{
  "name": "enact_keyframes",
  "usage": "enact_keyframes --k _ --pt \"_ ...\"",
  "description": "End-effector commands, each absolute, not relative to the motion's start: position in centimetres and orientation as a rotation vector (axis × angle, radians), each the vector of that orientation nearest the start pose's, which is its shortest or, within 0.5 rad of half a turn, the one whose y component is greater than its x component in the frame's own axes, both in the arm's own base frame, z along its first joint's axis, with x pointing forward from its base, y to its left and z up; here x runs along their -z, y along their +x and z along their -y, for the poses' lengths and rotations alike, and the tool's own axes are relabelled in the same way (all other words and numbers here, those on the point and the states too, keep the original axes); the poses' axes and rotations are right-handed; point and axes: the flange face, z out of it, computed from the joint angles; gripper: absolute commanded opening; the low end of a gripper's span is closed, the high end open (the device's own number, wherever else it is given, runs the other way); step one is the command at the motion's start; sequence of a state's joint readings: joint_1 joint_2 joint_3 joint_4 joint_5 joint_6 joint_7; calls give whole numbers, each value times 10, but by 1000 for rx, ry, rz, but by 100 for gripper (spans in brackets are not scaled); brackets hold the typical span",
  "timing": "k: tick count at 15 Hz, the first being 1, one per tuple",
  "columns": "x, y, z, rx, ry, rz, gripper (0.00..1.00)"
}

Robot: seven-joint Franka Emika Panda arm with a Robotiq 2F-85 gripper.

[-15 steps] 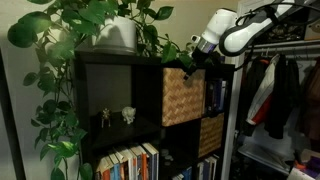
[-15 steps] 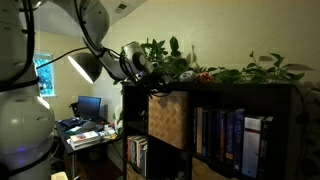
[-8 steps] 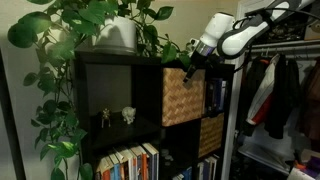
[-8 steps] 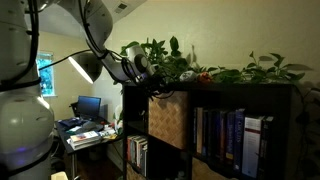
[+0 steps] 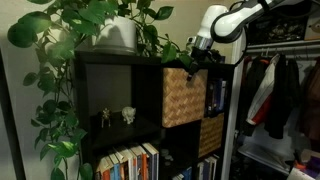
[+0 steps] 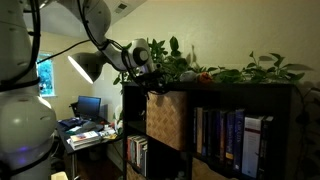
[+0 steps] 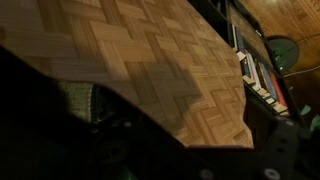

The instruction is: Slide open the basket, put the socks inside it, and then slide it back into the shelf

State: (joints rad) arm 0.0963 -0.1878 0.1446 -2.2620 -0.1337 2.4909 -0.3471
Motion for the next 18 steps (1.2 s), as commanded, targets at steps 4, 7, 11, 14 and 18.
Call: enact_keyframes --k 4,7,11,14,18 --pt "-493 475 -124 405 -3020 1087 100" --pt "-497 464 -121 339 -3017 1096 100" --pt "-504 462 -118 380 -3037 1073 100" --pt "-518 468 -117 428 -3051 1031 100" --pt "-545 469 -111 507 -3089 922 100"
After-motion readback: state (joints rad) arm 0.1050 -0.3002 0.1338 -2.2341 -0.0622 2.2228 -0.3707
